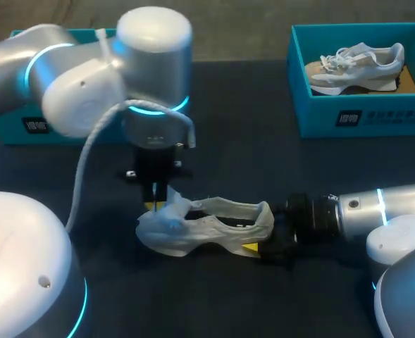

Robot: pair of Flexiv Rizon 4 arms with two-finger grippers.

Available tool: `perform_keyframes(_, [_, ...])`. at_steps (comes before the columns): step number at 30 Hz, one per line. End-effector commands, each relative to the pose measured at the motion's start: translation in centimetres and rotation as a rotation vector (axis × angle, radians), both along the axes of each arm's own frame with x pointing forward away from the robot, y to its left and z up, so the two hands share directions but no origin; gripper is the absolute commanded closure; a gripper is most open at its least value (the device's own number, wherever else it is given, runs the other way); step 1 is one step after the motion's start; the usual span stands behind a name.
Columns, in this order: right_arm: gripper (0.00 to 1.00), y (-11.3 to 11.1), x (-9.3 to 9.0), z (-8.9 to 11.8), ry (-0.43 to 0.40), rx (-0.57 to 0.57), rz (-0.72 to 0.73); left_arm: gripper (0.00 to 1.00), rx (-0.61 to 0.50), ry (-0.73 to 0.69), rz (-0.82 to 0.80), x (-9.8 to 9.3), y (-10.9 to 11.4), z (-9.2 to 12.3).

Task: Take the shoe out of the shoebox, open the shoe tongue, remove and reinsert the insole, then place the shoe into the shoebox

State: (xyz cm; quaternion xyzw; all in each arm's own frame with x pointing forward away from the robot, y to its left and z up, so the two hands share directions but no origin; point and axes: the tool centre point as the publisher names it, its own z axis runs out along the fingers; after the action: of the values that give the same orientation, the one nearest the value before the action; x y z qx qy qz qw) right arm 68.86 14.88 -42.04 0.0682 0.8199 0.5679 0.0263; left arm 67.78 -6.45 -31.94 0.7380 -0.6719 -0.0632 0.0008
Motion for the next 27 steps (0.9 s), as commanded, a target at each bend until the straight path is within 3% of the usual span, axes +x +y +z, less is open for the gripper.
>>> perform_keyframes(1, [1.00,0.1,-0.1,0.1,0.003,-0.008,0.000,1.00,-0.278,-0.019,0.028,-0.3,1.5,-1.0])
perform_keyframes(12, [1.00,0.1,-0.1,0.1,0.003,-0.008,0.000,0.98,-0.253,0.022,0.050,-0.6,2.6,-3.1])
perform_keyframes(14, [1.00,0.1,-0.1,0.1,0.003,-0.008,0.000,0.78,-0.250,0.024,0.051,-0.6,2.7,-3.2])
perform_keyframes(19, [1.00,0.1,-0.1,0.1,0.003,-0.008,0.000,0.54,-0.244,0.016,0.043,-0.8,3.1,-3.0])
perform_keyframes(27, [1.00,0.1,-0.1,0.1,0.003,-0.008,0.000,0.41,-0.243,-0.024,0.027,-1.0,3.7,-1.9])
